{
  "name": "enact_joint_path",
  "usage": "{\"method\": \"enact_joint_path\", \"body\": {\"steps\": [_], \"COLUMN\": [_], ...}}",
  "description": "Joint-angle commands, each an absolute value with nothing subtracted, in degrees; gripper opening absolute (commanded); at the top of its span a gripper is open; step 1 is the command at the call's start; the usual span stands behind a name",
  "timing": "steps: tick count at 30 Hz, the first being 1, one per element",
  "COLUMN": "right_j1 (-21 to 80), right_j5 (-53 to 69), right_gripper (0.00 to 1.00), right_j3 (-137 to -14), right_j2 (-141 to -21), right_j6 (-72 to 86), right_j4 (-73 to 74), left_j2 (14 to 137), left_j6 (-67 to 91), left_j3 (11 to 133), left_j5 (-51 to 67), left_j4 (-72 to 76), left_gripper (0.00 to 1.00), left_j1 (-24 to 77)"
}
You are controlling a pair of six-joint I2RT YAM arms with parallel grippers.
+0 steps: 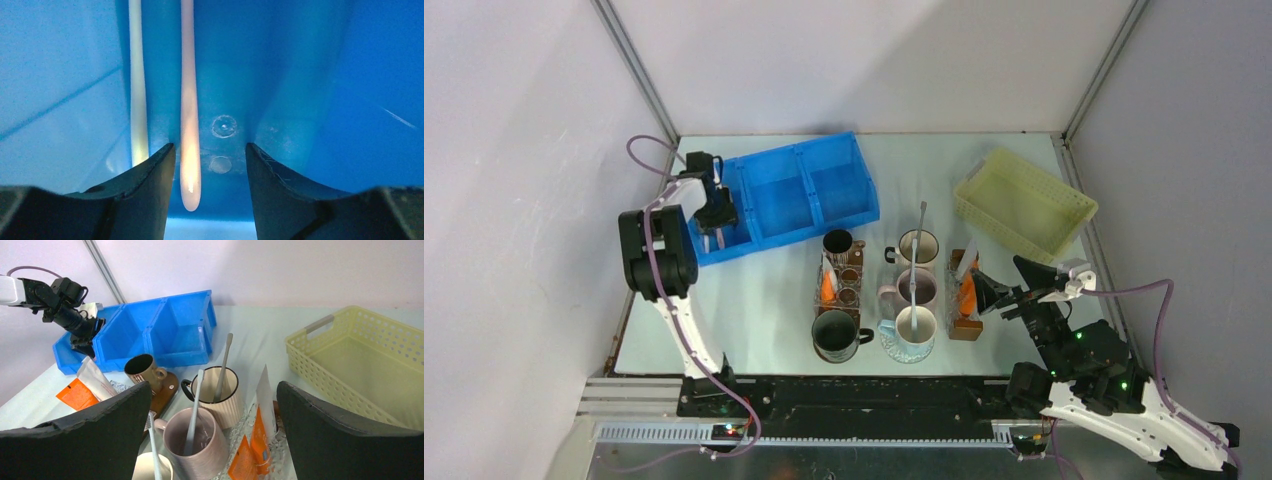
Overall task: Prepare toiletry sets of a toothbrush and toothpaste on the tray
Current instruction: Pick up the toothbrush from the storage box.
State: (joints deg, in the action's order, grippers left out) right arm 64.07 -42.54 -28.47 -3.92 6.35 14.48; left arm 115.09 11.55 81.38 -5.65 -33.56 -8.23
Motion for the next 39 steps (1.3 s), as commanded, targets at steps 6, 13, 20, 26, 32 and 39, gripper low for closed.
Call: {"method": "enact_joint_path", "body": {"steps": [6, 13, 20, 26, 32, 39], "right_j1": [64.84, 65.39, 66.01, 66.51, 66.54, 66.53], "right_j5": [-44.82, -45.48, -45.27, -45.02, -43.51, -40.28], "right_gripper": [0.98, 0.98, 0.98, 0.98, 0.98, 0.98], "right_j3": [-29.88, -29.88, -29.88, -29.97, -30.57, -31.44], "right_j2": [-4.18, -3.98, -2.88, -2.48, -3.47, -5.86], "right_j6": [5.11, 4.75, 4.49, 3.54, 2.38, 1.77], "right_j4": [13.5, 13.46, 13.04, 12.35, 11.75, 11.4], "left_j2": [115.3, 113.81, 107.27, 100.87, 93.8, 83.31], "left_j6": [9.01, 8.92, 9.3, 9.8, 11.59, 13.16], "left_j3": [78.09, 78.28, 75.96, 71.39, 66.72, 62.48], "left_j5": [-0.45, -0.55, -1.04, -1.39, -2.5, -5.91], "left_j4": [-31.56, -32.07, -29.71, -25.5, -21.35, -18.54], "left_gripper": [0.3, 0.02, 0.0, 0.0, 0.0, 0.0], "left_j1": [-8.86, -8.63, -8.6, -8.54, -7.38, -4.15]}}
